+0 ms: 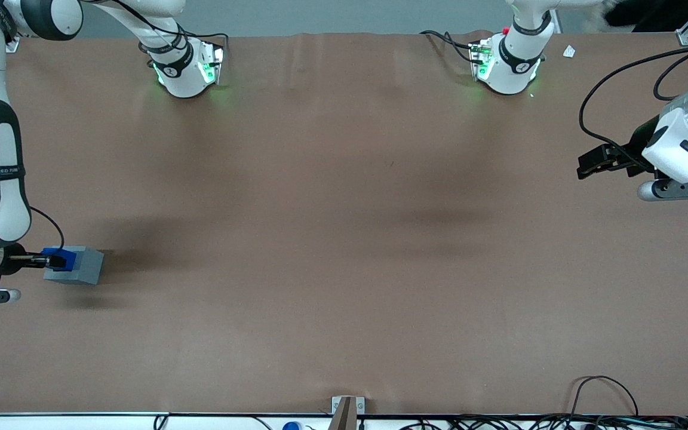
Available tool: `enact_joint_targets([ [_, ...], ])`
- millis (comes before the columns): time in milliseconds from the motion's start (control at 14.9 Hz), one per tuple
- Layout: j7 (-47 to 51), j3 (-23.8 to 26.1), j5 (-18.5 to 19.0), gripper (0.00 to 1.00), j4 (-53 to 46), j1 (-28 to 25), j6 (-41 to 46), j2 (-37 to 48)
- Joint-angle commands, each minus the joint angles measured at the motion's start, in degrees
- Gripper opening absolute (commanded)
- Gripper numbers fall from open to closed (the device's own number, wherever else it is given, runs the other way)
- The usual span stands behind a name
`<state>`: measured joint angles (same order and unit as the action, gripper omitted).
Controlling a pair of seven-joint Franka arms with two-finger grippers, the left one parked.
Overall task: Insert blue part into gray base with right arm
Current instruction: 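Lower the blue block into the gray base's opening and press down, then open the right gripper and raise it away from the base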
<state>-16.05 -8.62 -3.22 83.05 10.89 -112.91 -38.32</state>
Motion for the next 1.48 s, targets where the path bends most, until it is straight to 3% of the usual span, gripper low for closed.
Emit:
enact_joint_targets([
  [0,-0.3,0.6,0.6,0.02,-1.2,1.0,1.3,-0.5],
  [67,-0.3,0.6,0.7,0.13,-1.2,0.9,1.2,-0.5],
  [134,-0.4,0.6,0.7,0.43,-1.2,0.9,1.1,-0.5],
  [201,-0.4,0.6,0.6,0.85,-1.2,0.9,1.0,-0.5],
  [268,-0.4,0.7,0.5,1.0,-1.2,0.8,1.1,-0.5],
  [872,0.4,1.0,-0.4,1.0,-1.3,-3.3,5.7,6.8],
  [1409,11.3,0.9,0.0,1.0,-0.5,-9.5,20.0,20.7],
])
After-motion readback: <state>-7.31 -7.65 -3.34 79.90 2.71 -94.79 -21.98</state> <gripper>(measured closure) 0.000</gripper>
